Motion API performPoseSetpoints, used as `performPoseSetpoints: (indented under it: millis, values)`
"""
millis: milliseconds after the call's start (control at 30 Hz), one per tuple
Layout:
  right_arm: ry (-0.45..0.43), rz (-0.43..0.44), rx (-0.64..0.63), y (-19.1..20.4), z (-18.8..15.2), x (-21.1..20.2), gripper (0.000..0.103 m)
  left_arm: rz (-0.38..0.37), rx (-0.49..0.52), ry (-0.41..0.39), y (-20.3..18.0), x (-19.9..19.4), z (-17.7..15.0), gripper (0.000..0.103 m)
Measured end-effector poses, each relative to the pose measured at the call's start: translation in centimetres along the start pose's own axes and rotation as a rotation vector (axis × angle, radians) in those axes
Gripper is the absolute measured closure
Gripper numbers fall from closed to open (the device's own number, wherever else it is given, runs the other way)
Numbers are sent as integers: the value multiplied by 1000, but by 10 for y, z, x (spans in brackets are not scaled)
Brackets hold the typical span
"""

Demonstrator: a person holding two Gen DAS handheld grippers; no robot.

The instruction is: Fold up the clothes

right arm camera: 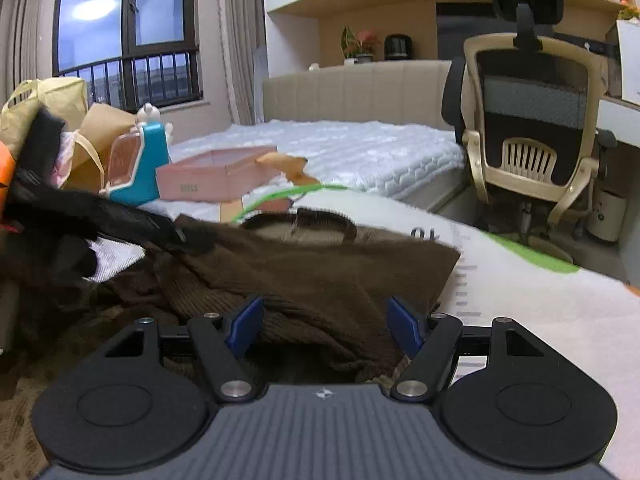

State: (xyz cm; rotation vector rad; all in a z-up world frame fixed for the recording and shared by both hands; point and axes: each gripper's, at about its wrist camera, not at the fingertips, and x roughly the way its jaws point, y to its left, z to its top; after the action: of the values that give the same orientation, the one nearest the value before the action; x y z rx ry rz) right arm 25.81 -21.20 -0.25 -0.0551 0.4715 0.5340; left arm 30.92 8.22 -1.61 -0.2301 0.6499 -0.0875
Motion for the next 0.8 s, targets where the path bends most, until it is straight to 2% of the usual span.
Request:
performPoseSetpoints:
  millis: [33, 67, 100, 167, 233, 267, 333, 400, 467, 500, 567, 633, 700, 733, 800]
  values:
    - [-8, -3, -7, 0, 3, -3, 34, 24, 29, -1, -2, 5, -1, 75]
    - [-17, -14, -30, 0, 8, -5, 34, 24, 45, -12, -1, 5, 0, 82]
    - [-26, -29, -60, 1, 14, -8, 34, 12, 56, -31, 1, 1, 3, 86]
    - [-42, -61, -141, 5, 28, -8, 34, -12, 84, -112, 4, -16, 13, 86]
    - [-54, -91, -212, 9, 41, -5, 34, -8, 136, -219, 6, -35, 22, 87]
    - [-49, -98, -231, 10, 48, 1, 34, 8, 157, -248, 7, -39, 25, 86]
    - [-11, -99, -240, 10, 58, 19, 34, 35, 156, -239, 14, -36, 23, 86]
    - [58, -111, -228, 7, 60, 44, 34, 37, 148, -152, 22, -23, 14, 83]
    - [147, -132, -228, 2, 54, 70, 34, 51, 157, -38, 29, -7, -3, 74]
    - [174, -141, -235, 0, 49, 79, 33, 57, 164, -8, 32, -4, -9, 65]
    - [212, -157, -255, -3, 38, 91, 29, 53, 145, -12, 39, -10, -9, 54]
    - [225, -153, -248, -6, 41, 89, 28, 42, 87, -20, 49, -21, 0, 29]
    - [225, -132, -217, -11, 51, 81, 28, -1, 6, -28, 64, -31, 16, 17]
    - [221, -117, -187, -15, 57, 77, 28, -14, -41, -28, 72, -33, 25, 11]
    - [214, -96, -91, -28, 67, 74, 28, -39, -122, 1, 89, -25, 38, 9]
